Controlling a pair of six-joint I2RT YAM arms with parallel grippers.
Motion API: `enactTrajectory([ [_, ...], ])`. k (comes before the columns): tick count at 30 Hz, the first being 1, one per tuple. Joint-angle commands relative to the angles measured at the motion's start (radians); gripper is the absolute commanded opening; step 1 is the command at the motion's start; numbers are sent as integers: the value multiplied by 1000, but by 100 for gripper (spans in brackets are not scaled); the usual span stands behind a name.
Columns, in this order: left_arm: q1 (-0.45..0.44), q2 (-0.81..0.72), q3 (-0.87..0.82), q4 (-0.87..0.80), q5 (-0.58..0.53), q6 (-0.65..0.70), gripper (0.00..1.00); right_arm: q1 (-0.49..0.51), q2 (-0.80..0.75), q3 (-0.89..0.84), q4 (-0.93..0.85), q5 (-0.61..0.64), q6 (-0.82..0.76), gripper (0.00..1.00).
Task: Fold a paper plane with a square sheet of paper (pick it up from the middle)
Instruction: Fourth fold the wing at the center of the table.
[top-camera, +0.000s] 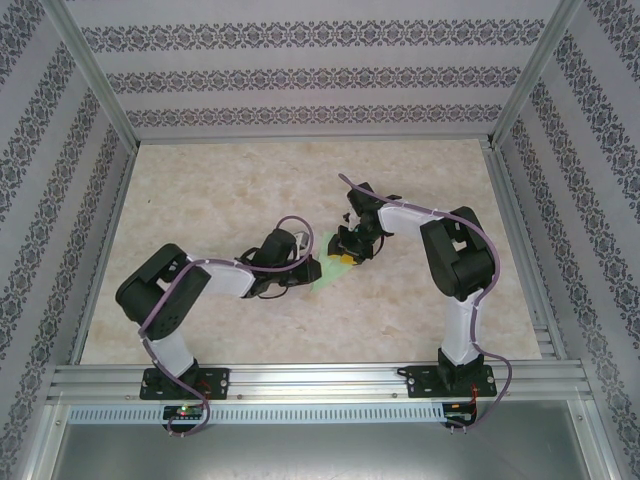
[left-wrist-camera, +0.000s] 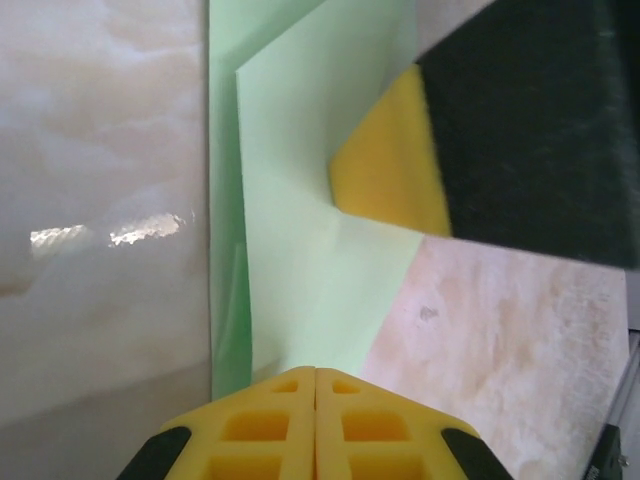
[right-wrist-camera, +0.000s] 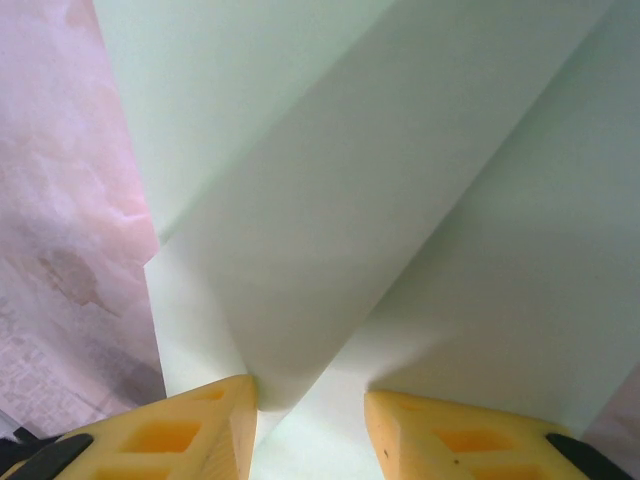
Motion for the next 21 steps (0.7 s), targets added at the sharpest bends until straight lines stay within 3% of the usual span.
enactTrajectory([
  [1,-9,-35,-48,4,35,4,8,16,265,-98,17,346,-15,40],
  [7,-10,-68,-97,35,41,-14,8,27,286,-80,5,360,-17,45],
  [21,-10,-65,-28,65,36,0,9,30,303,-74,-8,375,3,41],
])
